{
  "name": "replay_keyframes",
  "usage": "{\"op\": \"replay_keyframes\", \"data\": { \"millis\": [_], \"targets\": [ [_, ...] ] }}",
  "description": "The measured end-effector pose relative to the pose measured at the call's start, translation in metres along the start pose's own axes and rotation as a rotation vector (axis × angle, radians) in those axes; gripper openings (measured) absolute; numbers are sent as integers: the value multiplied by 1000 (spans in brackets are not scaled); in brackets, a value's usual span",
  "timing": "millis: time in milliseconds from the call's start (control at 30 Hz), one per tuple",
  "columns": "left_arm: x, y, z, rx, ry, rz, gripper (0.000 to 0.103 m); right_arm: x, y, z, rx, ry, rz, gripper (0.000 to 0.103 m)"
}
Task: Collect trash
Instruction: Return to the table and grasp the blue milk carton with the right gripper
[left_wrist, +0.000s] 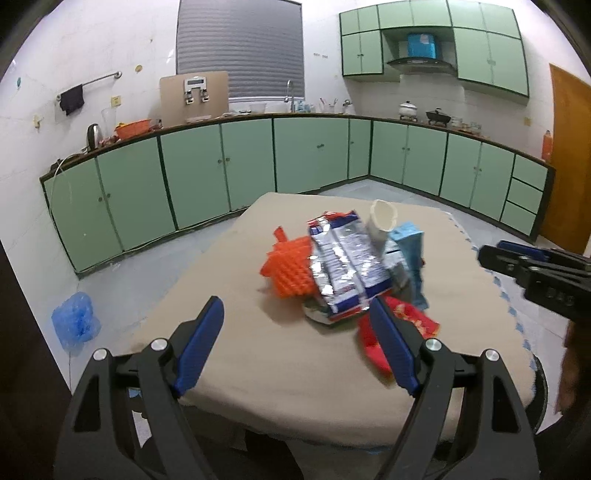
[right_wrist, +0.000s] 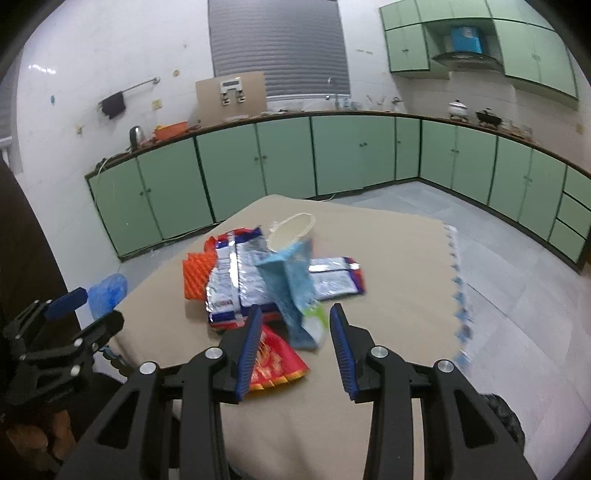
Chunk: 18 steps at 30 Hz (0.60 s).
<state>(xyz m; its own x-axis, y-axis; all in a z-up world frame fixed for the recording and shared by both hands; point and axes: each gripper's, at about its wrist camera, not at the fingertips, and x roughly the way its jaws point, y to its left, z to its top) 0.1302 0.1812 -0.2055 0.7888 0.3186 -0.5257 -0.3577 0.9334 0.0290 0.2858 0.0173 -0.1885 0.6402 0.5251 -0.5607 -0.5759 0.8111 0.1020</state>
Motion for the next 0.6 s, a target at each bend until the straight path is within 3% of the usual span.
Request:
{"op": "replay_keyframes", "data": {
  "millis": [333, 600],
  "targets": [
    [43, 51, -1, -31, 33, 59, 79, 76, 16, 1, -24, 32, -50, 41],
    [54, 40, -6, -23, 49, 15, 79, 105, 17, -1, -25, 68, -74, 44]
  ]
}}
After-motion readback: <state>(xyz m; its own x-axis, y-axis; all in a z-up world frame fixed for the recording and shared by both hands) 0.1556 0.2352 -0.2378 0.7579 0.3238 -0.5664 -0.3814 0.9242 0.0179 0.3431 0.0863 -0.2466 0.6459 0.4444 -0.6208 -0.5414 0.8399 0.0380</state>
